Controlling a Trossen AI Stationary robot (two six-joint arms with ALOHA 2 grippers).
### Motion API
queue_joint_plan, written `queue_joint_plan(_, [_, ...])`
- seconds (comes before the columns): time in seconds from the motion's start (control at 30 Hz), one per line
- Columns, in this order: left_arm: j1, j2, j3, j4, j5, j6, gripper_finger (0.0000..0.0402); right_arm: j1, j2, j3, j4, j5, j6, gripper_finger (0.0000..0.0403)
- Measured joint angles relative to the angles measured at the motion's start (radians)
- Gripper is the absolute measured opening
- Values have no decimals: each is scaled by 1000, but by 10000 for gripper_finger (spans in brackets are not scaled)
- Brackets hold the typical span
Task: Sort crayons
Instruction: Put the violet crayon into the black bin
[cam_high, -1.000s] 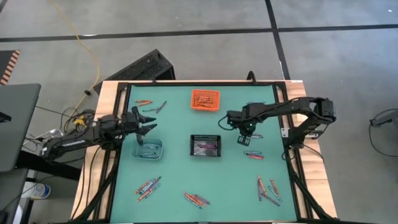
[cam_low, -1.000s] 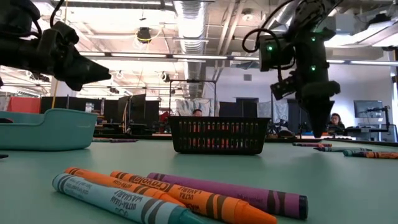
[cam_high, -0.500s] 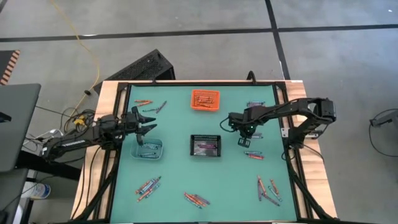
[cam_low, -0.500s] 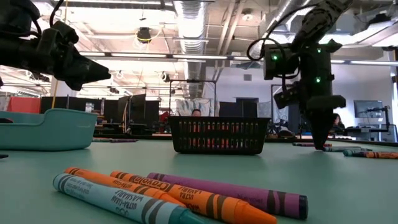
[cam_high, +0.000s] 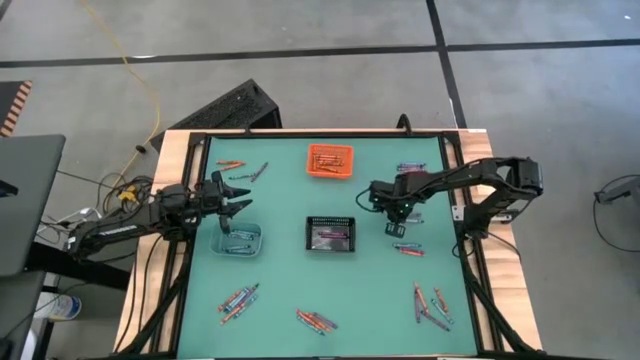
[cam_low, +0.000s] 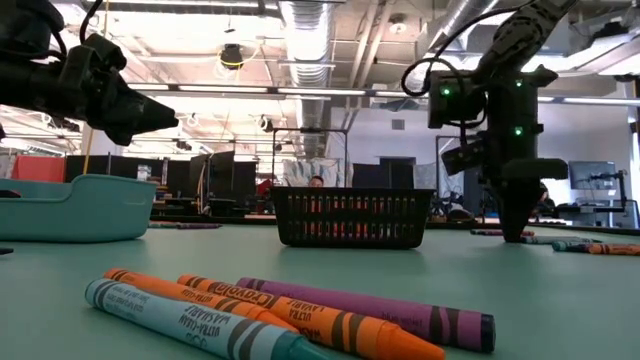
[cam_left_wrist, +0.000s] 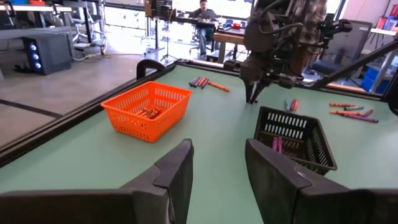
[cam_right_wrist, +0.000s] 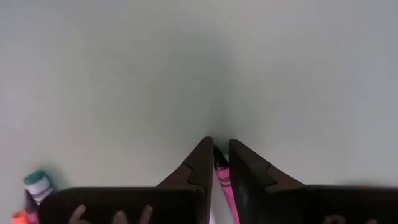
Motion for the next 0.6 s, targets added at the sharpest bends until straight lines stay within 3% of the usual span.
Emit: queue_joint_plan(0.6, [0,0,1,0,-1,0,135,-1,7,73,27,59,-133,3])
